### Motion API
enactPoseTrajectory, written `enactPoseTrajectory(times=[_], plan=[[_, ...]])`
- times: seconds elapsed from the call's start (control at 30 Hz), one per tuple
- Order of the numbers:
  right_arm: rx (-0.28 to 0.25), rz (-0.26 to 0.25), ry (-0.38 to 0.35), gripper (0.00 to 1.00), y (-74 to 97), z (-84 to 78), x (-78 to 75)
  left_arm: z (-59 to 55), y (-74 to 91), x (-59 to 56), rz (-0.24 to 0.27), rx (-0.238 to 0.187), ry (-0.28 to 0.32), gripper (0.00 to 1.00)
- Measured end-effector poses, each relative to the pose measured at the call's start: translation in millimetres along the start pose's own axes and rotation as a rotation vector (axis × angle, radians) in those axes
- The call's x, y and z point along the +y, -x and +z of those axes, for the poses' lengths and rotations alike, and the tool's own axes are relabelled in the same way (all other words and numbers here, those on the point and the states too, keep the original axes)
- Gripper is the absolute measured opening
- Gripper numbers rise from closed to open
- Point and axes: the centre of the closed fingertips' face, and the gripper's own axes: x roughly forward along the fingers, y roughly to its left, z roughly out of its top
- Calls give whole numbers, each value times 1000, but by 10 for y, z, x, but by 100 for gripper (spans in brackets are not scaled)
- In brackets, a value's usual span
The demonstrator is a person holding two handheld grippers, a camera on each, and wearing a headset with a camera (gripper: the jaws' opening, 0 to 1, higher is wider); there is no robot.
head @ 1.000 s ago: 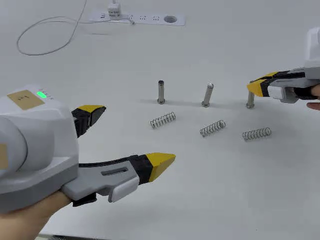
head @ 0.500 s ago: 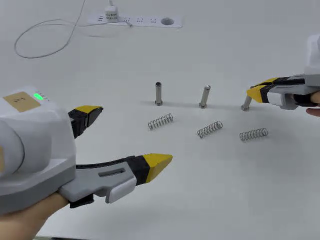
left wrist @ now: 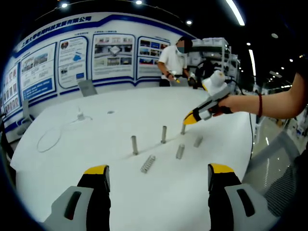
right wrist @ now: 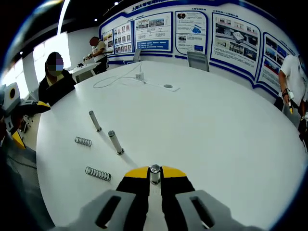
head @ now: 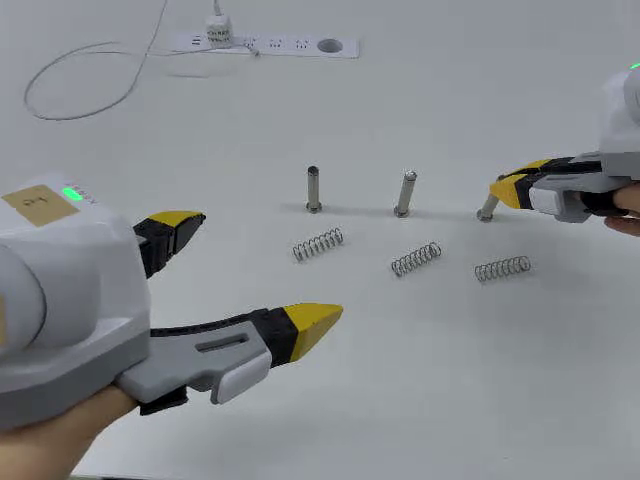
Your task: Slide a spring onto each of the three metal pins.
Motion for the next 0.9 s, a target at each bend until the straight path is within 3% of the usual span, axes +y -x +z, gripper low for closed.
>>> enactPoseTrajectory(times=[0.43, 0.9], plan=[[-40, -18, -7, 19, 101, 89, -11, -5, -6, 31, -1, 12, -12, 84], [-89, -5, -30, 32, 403, 159, 175, 19, -64, 126, -7, 33, -49, 80]])
